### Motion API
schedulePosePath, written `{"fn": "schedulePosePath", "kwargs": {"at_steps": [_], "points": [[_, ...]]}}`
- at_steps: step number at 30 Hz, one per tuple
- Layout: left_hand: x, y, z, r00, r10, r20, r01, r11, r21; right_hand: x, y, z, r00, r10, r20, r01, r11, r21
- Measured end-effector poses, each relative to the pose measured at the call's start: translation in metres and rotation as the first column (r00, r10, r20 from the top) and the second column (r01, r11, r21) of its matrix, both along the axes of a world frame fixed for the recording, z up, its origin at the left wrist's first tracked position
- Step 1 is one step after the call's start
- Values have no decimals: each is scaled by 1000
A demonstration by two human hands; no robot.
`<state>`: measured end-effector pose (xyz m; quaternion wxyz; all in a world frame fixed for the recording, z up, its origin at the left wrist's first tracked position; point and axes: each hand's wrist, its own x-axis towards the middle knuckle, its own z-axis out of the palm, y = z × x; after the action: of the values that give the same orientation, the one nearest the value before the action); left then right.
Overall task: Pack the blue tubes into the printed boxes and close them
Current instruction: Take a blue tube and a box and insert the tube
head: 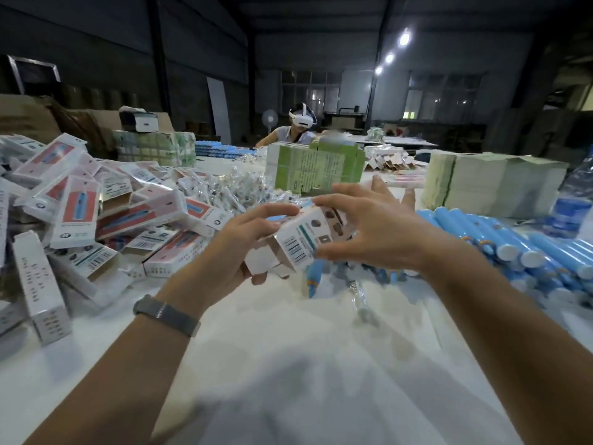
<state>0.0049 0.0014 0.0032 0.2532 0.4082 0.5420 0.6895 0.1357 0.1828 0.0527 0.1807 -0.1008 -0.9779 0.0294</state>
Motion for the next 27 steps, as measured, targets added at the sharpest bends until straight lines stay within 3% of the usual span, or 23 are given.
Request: {"fn": "schedulePosePath", "kwargs": {"at_steps": [2, 4, 7, 10, 14, 18, 21, 24, 27], "points": [[-4, -5, 1, 999, -18, 31, 18, 1000, -6, 3, -5, 2, 1000, -14, 17, 13, 999, 49], [-4, -7, 0, 988, -41, 146, 29, 996, 82, 3, -10, 1, 997, -31, -73, 35, 997, 67], [1, 1, -9, 965, -23, 260, -32, 978, 204, 0, -15, -5, 991, 54, -125, -69, 990, -122], [15, 21, -22, 993, 33, 110, -53, 981, 189, -8, -20, -17, 968, 79, -240, -157, 932, -326], [27, 38, -36, 983, 184, -4, -176, 946, 274, -18, -24, -39, 957, 57, -286, -122, 969, -214], [21, 39, -42, 924, 378, -59, -345, 890, 299, -23, -17, -42, 996, 49, -69, -68, 949, -307], [12, 34, -39, 810, 563, -168, -496, 808, 317, -20, -1, -41, 999, 23, 45, -7, 940, -340], [5, 28, -40, 637, 715, -290, -643, 700, 312, -20, 11, -46, 997, -75, 21, 78, 957, -278], [4, 26, -42, 555, 766, -323, -699, 641, 319, -27, 9, -57, 993, -114, -2, 113, 986, -122]]}}
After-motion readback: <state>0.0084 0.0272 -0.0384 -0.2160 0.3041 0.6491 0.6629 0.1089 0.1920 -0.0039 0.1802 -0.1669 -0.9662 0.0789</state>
